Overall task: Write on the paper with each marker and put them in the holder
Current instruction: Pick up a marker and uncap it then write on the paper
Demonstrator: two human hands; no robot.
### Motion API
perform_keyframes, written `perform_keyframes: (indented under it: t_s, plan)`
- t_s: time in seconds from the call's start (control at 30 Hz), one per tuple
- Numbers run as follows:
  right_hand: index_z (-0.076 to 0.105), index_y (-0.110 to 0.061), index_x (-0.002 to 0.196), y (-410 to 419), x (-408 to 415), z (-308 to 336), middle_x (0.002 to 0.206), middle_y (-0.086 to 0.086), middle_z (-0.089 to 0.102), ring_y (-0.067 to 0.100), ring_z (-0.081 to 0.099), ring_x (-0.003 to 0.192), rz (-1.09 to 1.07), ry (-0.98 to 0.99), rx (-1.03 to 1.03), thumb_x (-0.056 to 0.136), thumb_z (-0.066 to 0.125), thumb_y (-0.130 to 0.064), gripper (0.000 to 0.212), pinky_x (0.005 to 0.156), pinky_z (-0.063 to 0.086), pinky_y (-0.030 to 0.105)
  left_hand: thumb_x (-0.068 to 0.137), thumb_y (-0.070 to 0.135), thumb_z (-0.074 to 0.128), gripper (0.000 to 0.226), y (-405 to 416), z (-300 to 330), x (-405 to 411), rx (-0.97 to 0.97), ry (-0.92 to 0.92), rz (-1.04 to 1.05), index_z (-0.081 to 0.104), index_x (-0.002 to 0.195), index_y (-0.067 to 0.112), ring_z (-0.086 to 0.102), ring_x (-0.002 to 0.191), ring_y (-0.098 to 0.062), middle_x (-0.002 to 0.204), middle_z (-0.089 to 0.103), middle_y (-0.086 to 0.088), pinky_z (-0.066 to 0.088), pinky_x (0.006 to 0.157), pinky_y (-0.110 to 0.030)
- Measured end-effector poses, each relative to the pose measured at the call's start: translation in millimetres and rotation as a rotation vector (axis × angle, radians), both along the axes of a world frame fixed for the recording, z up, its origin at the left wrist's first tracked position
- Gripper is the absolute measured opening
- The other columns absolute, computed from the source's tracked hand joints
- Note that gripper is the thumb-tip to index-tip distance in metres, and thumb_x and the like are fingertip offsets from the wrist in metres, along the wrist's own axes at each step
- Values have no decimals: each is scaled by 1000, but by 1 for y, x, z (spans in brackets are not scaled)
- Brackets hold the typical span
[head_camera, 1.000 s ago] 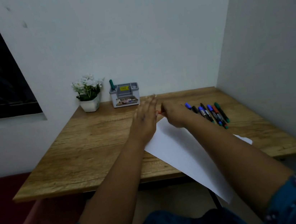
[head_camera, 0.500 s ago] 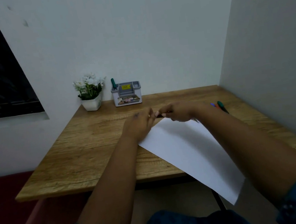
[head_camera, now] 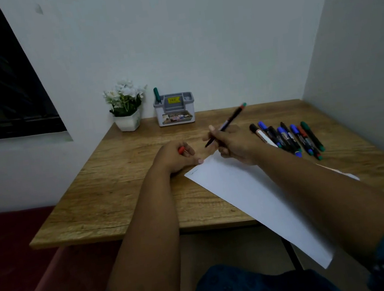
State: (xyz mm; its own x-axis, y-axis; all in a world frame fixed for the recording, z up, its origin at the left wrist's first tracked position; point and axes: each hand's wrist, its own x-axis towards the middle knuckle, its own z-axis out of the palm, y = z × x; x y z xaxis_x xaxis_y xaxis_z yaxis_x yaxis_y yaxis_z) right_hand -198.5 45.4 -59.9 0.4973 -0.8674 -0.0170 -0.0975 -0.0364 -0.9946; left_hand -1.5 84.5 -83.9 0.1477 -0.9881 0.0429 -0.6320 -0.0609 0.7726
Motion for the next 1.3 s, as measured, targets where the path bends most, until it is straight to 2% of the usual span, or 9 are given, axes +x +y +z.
perform_keyframes:
  t_s: [0.07,0.13,0.27,0.37,0.5,0.67,1.07,1.2,1.3]
  plan:
    - [73,-6,97,4,10,-8,58,4,58,10,42,49,-27,99,-120,94,54,-48,46,49,33,20,59,32,92,37,-1,1,2,33,17,-21,72,88,19,67,89,-16,87,72,0,54,85,-35]
    - [77,-9,85,6,14,-17,60,1,63,8,51,53,-74,144,-218,90,62,-47,42,56,40,21,61,27,91,35,-1,2,3,59,59,-35,73,89,18,67,91,-15,89,72,0,53,86,-33]
    - [75,-11,84,4,9,-26,79,3,71,11,63,78,-37,149,-265,82,75,-21,11,74,49,28,66,16,89,33,-1,7,6,122,146,-79,74,96,15,66,87,-10,90,72,-1,49,81,-25]
    - [78,-18,84,3,9,-26,89,6,74,16,67,86,16,233,-339,74,72,-14,12,83,54,36,67,11,87,35,-2,8,9,149,152,-96,74,98,14,67,91,-13,95,73,-5,51,86,-25]
    - [78,-19,81,4,12,-29,80,3,74,12,66,77,-34,312,-433,78,71,-16,8,79,55,39,68,7,86,35,-3,9,12,173,165,-130,73,100,12,66,88,-12,88,70,-2,50,90,-27]
    - [78,-23,87,2,13,-31,85,-2,74,14,69,84,-5,382,-487,81,72,-23,8,79,55,37,70,5,84,32,-2,11,11,179,159,-146,72,99,12,63,87,-11,86,67,0,49,87,-25]
    - [76,-18,83,3,13,-30,80,-5,71,7,64,79,1,381,-484,81,72,-18,5,73,50,26,68,8,86,32,-2,10,11,165,153,-130,74,97,13,64,92,-14,96,70,-6,49,90,-28]
    - [74,-29,77,3,12,-29,80,-7,72,6,65,80,-15,367,-478,83,69,-19,13,74,51,25,69,7,85,32,-1,11,10,169,158,-129,74,98,12,64,89,-13,90,69,-2,48,87,-26]
    - [75,-26,79,4,13,-28,79,-7,71,6,64,79,-1,397,-514,82,69,-18,10,73,49,23,68,6,85,30,-2,10,10,171,160,-130,74,95,14,65,88,-12,89,70,-3,49,92,-29]
